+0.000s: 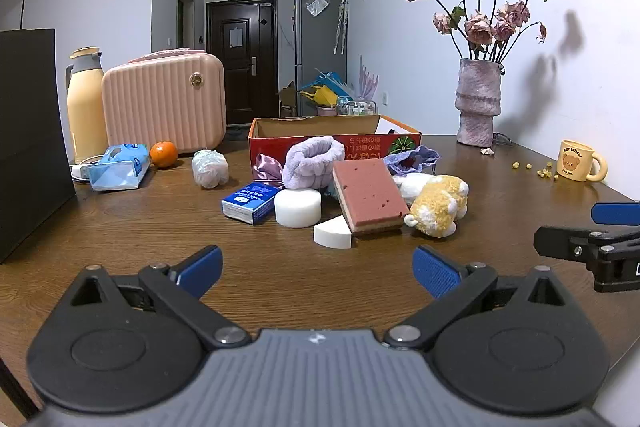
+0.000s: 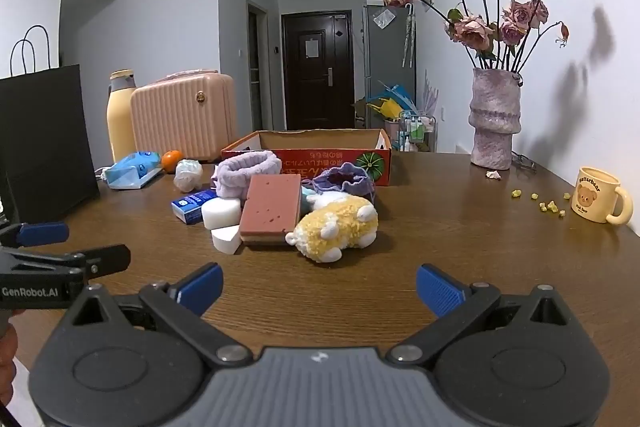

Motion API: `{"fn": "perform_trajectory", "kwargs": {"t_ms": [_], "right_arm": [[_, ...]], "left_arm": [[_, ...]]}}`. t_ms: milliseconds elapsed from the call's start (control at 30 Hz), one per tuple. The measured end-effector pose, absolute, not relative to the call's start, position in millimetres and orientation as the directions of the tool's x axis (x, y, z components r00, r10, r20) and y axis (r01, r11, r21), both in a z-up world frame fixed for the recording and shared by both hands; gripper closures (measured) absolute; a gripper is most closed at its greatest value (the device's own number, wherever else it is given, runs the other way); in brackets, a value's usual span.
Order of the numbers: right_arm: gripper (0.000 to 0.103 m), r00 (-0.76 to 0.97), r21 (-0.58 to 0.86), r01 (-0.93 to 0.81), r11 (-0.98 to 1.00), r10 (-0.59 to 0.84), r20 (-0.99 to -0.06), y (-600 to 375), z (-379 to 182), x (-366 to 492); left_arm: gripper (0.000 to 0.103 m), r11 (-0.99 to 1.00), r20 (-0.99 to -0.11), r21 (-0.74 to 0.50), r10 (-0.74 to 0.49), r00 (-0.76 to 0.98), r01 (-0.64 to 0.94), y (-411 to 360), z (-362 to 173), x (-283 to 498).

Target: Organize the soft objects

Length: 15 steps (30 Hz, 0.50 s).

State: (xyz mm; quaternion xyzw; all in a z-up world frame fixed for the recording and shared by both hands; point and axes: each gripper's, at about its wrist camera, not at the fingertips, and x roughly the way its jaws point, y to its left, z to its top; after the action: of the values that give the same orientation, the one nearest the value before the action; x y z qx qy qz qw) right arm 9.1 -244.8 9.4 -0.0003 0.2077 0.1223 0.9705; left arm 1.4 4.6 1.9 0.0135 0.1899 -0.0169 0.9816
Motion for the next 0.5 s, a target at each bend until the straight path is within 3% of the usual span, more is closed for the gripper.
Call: {"fn": "perform_trajectory", "kwargs": {"t_ms": [500], "right_arm": [[0.000,0.883,0.043,-0.244,0.969,0.241,-0.402,-243.1,9.2,8.9]], "left_arm": [[0.000,0.999,-0.372,0.021,-0.029,0.928,0.040,5.0,2.0,1.7]]}}
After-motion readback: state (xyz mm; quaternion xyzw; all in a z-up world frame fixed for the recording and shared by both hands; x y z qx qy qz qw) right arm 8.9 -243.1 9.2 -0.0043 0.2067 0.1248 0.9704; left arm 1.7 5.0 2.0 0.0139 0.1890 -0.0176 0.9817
